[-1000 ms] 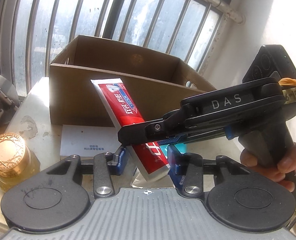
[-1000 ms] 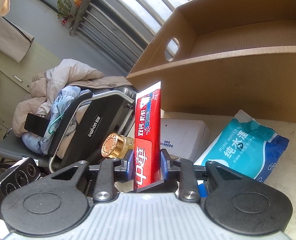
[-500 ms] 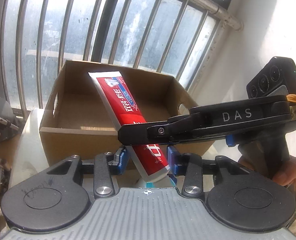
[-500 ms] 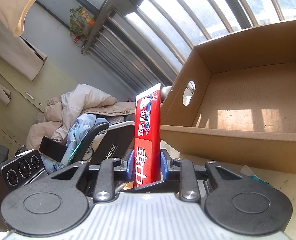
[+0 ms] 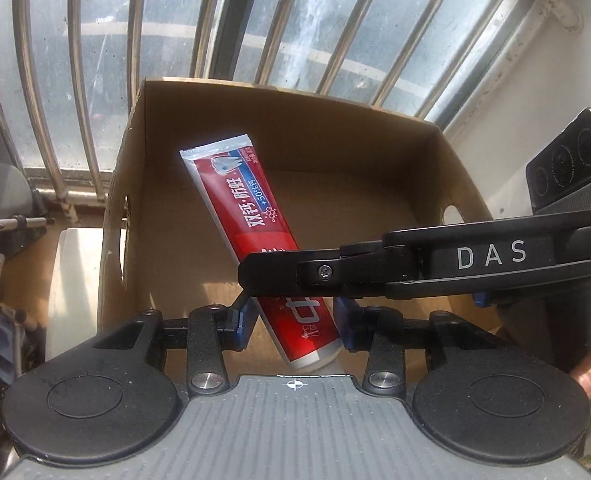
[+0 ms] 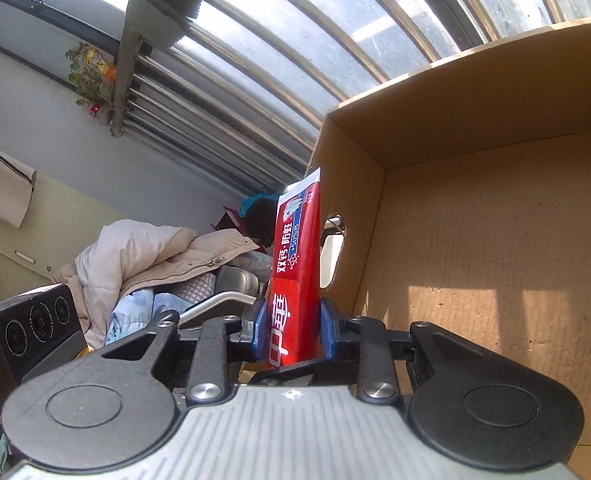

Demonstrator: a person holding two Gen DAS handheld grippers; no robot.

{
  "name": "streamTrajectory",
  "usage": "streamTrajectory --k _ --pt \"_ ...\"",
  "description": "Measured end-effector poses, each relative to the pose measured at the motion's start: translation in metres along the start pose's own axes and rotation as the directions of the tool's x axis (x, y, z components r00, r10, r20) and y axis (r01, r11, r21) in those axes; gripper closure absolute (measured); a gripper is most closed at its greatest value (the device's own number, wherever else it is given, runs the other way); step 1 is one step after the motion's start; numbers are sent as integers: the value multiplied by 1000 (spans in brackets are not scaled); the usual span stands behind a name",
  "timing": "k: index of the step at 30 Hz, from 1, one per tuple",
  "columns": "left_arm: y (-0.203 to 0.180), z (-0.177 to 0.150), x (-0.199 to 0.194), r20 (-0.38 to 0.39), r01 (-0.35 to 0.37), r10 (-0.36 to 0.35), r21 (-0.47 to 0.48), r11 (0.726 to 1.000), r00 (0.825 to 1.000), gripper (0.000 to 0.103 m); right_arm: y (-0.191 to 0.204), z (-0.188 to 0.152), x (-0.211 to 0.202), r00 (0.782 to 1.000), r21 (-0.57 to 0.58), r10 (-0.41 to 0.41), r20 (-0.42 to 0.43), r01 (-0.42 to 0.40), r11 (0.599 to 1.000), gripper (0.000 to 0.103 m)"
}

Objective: Organize objects
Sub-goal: 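Lower the tube into the cardboard box and open the right gripper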

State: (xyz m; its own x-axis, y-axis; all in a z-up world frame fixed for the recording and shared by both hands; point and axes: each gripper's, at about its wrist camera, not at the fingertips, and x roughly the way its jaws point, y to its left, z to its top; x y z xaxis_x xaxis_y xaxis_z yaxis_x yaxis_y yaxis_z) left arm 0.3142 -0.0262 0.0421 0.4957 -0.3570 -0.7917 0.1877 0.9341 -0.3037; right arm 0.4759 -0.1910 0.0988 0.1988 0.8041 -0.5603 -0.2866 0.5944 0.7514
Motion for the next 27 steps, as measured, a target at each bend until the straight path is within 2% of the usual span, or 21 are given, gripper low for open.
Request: streamTrajectory --k 3,5,11,19,23,26,27 --pt "16 7 25 -60 -46 44 -30 998 997 63 -12 9 19 1000 40 -19 -25 20 999 73" --pt "27 11 38 -101 -56 49 -66 996 994 63 -20 15 28 999 66 -22 -45 25 997 71" --pt "33 18 54 -149 -131 121 -59 990 981 62 -37 26 49 997 132 -41 -63 49 990 71" --pt "23 16 42 -102 -137 131 -55 989 986 56 -33 31 57 999 141 -17 -42 23 990 71" --pt "22 16 37 -100 -140 133 -70 988 986 54 -27 28 46 1000 118 -19 -12 21 993 71" --pt "19 14 26 -87 -128 121 -87 988 989 51 -26 28 31 998 101 -54 20 51 994 69" --pt "18 13 22 -81 -124 117 -87 988 990 50 -27 27 26 997 103 -71 25 69 992 65"
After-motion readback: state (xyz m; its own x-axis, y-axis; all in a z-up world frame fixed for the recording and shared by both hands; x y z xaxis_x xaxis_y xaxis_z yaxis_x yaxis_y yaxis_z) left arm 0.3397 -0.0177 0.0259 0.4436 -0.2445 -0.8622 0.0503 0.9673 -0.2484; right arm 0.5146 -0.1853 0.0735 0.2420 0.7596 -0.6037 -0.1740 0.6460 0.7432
